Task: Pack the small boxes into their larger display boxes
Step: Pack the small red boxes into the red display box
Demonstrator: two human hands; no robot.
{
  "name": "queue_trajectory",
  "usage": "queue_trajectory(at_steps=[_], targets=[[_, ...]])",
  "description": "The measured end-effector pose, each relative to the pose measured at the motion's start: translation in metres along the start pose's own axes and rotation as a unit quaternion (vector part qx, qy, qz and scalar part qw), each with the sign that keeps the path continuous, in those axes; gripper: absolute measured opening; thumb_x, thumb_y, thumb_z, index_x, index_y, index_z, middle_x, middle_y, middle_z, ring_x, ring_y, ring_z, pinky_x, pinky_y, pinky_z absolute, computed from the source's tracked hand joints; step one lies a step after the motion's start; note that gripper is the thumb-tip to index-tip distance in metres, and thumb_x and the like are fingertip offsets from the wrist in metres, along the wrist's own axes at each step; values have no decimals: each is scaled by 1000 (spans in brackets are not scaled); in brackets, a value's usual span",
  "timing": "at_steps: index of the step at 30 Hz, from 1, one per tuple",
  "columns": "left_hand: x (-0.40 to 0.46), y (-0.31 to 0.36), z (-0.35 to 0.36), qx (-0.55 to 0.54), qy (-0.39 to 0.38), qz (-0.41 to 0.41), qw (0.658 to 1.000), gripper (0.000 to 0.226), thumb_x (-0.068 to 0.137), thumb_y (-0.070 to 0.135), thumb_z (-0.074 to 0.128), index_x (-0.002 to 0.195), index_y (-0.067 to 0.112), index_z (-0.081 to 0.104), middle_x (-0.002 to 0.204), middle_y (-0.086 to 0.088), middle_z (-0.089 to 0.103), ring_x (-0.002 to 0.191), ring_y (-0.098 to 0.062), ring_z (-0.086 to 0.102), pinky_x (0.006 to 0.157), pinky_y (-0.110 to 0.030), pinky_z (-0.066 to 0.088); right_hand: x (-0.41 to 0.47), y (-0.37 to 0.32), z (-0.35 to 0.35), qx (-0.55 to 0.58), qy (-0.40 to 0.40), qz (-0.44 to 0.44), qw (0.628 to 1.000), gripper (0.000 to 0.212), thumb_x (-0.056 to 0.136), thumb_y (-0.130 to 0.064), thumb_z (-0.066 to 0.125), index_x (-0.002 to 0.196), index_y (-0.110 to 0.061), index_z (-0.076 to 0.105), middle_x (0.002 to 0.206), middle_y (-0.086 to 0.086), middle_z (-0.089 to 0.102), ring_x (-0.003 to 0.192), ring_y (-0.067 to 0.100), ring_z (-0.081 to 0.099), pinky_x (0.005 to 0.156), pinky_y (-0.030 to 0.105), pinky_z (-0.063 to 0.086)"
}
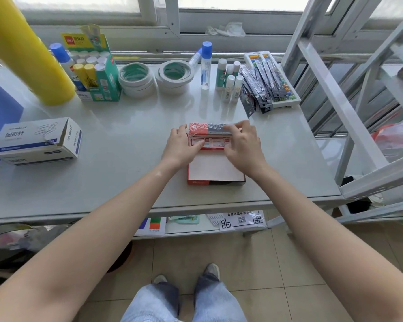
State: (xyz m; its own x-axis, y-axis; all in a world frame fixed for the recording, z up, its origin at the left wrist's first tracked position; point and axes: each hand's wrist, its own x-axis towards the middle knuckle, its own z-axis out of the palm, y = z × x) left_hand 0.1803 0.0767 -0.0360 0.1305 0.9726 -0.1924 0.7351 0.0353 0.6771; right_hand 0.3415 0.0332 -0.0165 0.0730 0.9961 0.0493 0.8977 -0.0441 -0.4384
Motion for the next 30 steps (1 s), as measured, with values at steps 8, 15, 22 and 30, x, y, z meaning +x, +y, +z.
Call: queue_trajectory(at_steps=[8,15,22,30], targets=[[-18,-3,-8,-45,-40,13,998,60,80,9,56,137,11,39,125,-13,45,115,-24,52,107,-33,39,-1,8,0,86,-90,170,977,49,90,-21,49,133,-2,37,135,19,35,119,40,48,101,41,38],[-27,-19,-24,-34,-36,21,999,57,78,-3,48,133,11,44,121,-16,46,115,-27,50,103,-31,41,-2,-13,8,106,-106,157,976,39,89,-16,45,127,-8,46,126,16,42,110,35,52,93,34,40],[-34,-58,-71,-58,64,9,996,61,82,-3,51,139,11,36,128,-13,57,114,-28,56,98,-30,45,9,-71,31,124,-91,80,985,35,89,-9,44,123,-9,53,121,16,51,111,29,51,94,31,39],[-42,-106,-113,-57,85,-24,995,68,83,1,50,145,17,26,137,-10,54,115,-30,58,91,-27,41,17,-133,68,129,-99,48,985,35,92,-10,44,125,-6,50,124,16,56,115,30,51,95,35,40]])
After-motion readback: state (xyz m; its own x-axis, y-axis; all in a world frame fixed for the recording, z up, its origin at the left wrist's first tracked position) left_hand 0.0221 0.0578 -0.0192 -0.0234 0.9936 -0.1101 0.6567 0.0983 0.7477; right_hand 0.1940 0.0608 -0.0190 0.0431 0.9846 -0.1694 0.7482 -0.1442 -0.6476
